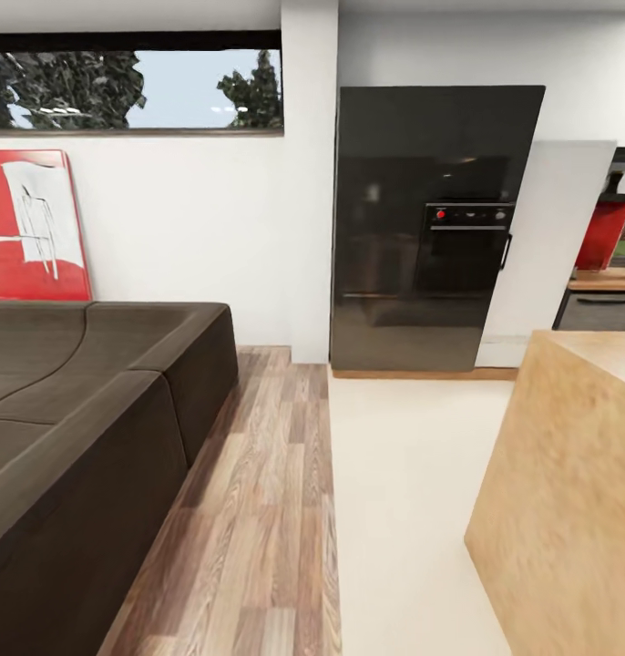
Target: Set up a coffee station on the kitchen countertop: keep the coffee maker on the countertop, move the bottle of coffee from the kitchen shelf to the counter next to the coffee maker, place a paper coffee filter on top of the coffee maker, put the saucer next to the coffee maker with the coffee cup on the saucer, and place the electric kettle next to the coffee maker.
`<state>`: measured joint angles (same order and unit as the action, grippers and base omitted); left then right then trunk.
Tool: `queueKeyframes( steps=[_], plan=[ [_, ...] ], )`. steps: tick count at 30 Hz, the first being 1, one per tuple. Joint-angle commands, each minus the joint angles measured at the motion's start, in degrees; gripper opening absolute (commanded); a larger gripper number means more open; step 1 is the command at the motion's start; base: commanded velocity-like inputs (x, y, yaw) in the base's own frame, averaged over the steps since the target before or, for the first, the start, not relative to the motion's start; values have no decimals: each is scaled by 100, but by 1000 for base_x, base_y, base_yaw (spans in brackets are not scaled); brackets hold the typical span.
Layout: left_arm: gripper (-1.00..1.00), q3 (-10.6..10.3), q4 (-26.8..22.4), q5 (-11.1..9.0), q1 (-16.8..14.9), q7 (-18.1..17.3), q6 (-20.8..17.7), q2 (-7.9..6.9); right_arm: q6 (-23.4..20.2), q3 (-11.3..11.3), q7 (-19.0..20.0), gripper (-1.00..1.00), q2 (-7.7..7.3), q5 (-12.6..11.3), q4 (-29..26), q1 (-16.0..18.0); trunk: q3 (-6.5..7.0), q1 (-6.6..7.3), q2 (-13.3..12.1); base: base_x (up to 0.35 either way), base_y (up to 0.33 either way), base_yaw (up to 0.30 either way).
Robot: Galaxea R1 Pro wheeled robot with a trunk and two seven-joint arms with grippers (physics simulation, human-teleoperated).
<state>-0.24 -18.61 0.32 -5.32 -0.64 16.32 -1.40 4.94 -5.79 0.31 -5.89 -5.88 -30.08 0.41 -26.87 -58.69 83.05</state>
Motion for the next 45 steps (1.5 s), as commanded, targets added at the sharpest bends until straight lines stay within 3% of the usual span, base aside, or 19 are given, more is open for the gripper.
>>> queueKeyframes(
  steps=[1, 15, 45],
  plan=[
    [100, -2, 5, 3, -4, -7, 18, -1, 20, 2, 3, 100, 0, -58, 2, 3, -6, -3, 3, 331, 159, 0],
    [100, -2, 6, 4, -4, -7, 15, -1, 22, 6, -3, 100, 0, -54, 14, 3, -6, -3, 3, 327, 153, 0],
    [100, -2, 6, 5, -8, -7, 17, -1, 25, -6, -43, 100, 0, -62, 2, 3, -6, -3, 3, 335, 5, 0]
  ],
)
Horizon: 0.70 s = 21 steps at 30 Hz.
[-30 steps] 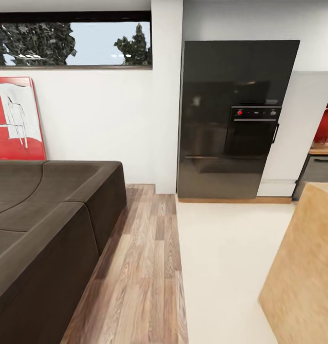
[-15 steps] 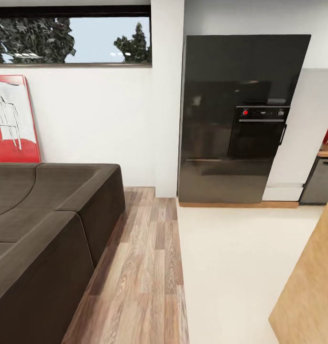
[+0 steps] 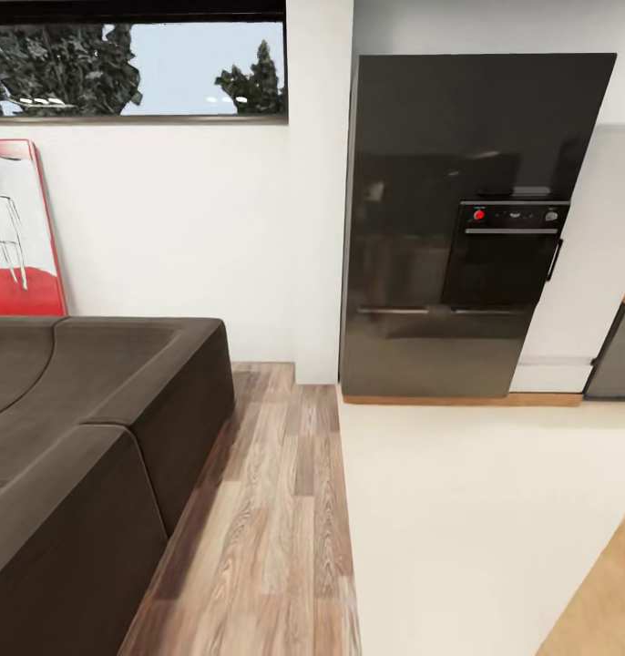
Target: Set up a coffee station on the kitchen countertop: keep the coffee maker on the countertop, move the bottle of coffee from the kitchen shelf to the counter next to the coffee maker, place a paper coffee filter on top of the coffee maker, put the saucer next to the coffee maker with the coffee cup on the saucer, and place the electric kettle next to the coffee maker.
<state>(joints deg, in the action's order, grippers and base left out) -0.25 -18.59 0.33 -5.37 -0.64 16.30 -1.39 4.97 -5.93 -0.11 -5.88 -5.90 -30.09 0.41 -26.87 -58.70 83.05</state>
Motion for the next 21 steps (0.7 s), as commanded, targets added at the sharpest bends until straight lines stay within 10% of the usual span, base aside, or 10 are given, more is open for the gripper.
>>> queueKeyframes(
  steps=[1, 21],
  plan=[
    [100, -2, 4, 3, -4, -7, 19, -1, 22, 9, -1, 100, -1, -60, 4, 3, -6, -3, 3, 335, 0, 0],
    [100, -1, 4, 2, -4, -8, 15, -1, 19, 4, 7, 100, -1, -69, 7, 3, -6, -3, 3, 335, 0, -131]
  ],
)
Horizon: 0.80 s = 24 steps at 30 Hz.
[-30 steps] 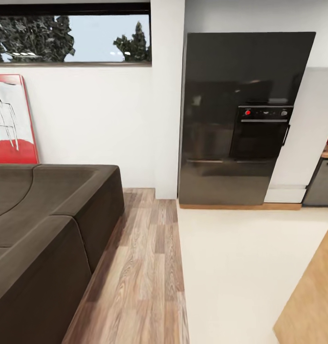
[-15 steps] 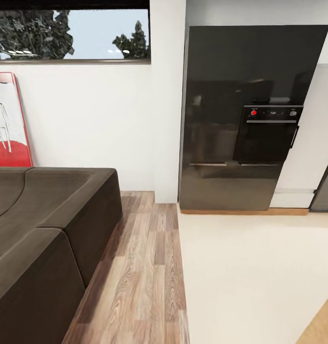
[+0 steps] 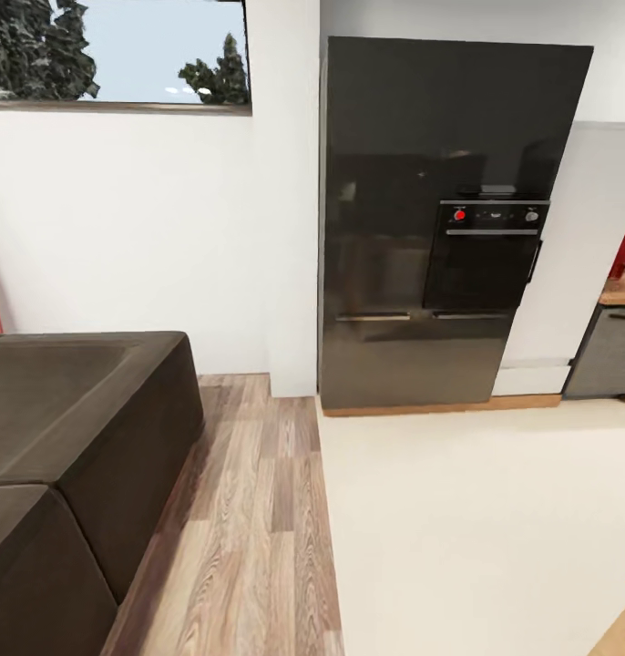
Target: Set up a coffee station on the kitchen countertop: keep the coffee maker on the countertop, move the bottle of coffee from the kitchen shelf to the counter next to the coffee maker, place a paper coffee filter on top of the coffee maker, put the saucer next to the coffee maker with the coffee cup on the saucer, and place the electric kettle next to the coffee maker.
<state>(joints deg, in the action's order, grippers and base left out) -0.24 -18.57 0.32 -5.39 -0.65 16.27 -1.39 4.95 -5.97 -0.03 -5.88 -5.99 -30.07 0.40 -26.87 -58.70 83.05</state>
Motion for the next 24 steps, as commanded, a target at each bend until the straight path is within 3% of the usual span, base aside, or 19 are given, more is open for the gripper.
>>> queueKeyframes(
  steps=[1, 7, 24],
  plan=[
    [100, -2, 2, 3, -2, -6, 21, -2, 21, 8, -2, 100, -1, -60, 5, 4, -6, -3, 3, 335, 0, -254],
    [100, -2, 2, 4, -1, -5, 19, -2, 17, 8, -5, 100, -1, -60, 2, 4, -6, -3, 3, 335, 0, -106],
    [100, -2, 2, 5, 2, -5, 23, -2, 15, 8, -6, 100, -1, -60, 1, 4, -6, -3, 3, 335, 0, -4]
  ],
)
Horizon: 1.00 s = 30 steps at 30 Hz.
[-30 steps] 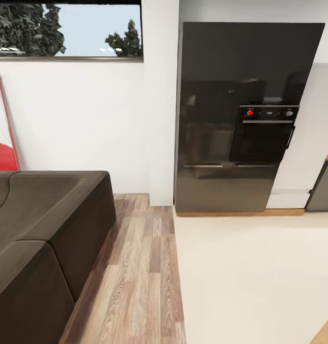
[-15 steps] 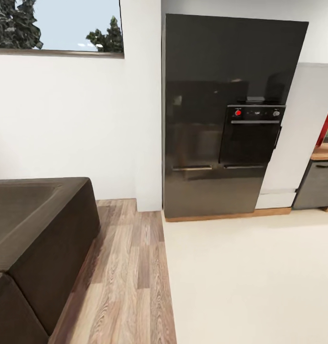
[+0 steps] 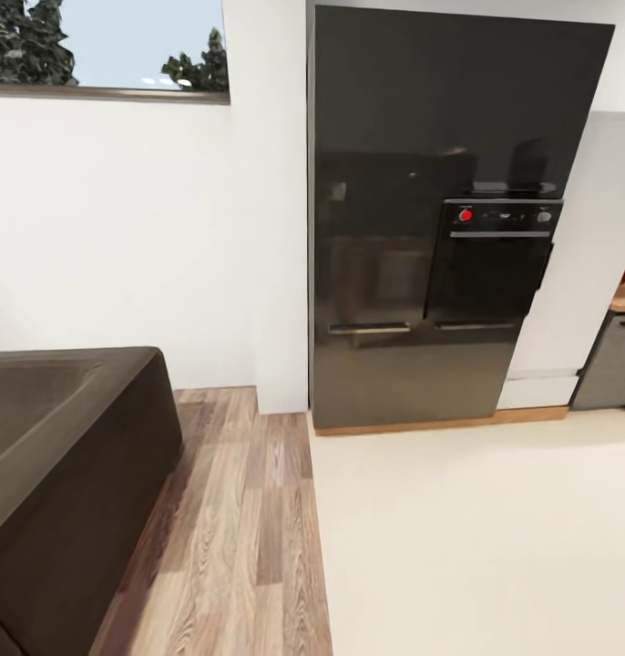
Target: Set up a coffee station on the kitchen countertop: keep the coffee maker on the countertop, move the bottle of coffee from the kitchen shelf to the counter next to the coffee maker, place a paper coffee filter on top of the coffee maker, put the saucer next to the coffee maker with the coffee cup on the saucer, and place the electric kettle next to the coffee maker.
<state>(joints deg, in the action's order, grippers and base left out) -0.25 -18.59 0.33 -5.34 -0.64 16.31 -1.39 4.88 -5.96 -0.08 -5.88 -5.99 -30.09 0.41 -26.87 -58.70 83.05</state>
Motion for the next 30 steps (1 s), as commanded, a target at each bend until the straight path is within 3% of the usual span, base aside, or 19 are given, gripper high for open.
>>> queueKeyframes(
  steps=[1, 17, 30],
  plan=[
    [100, -2, 4, 3, -3, -7, 19, -1, 21, 8, -1, 100, -1, -60, 4, 3, -6, -3, 3, 335, 0, 0],
    [100, -2, 4, 4, -3, -7, 19, -1, 21, -9, 37, 100, -10, -66, 4, 3, -6, -3, 3, 335, 0, -17],
    [100, -2, 4, 2, -2, -7, 20, -1, 21, -9, 38, 100, -10, -61, 4, 3, -6, -3, 3, 335, 0, -230]
  ],
)
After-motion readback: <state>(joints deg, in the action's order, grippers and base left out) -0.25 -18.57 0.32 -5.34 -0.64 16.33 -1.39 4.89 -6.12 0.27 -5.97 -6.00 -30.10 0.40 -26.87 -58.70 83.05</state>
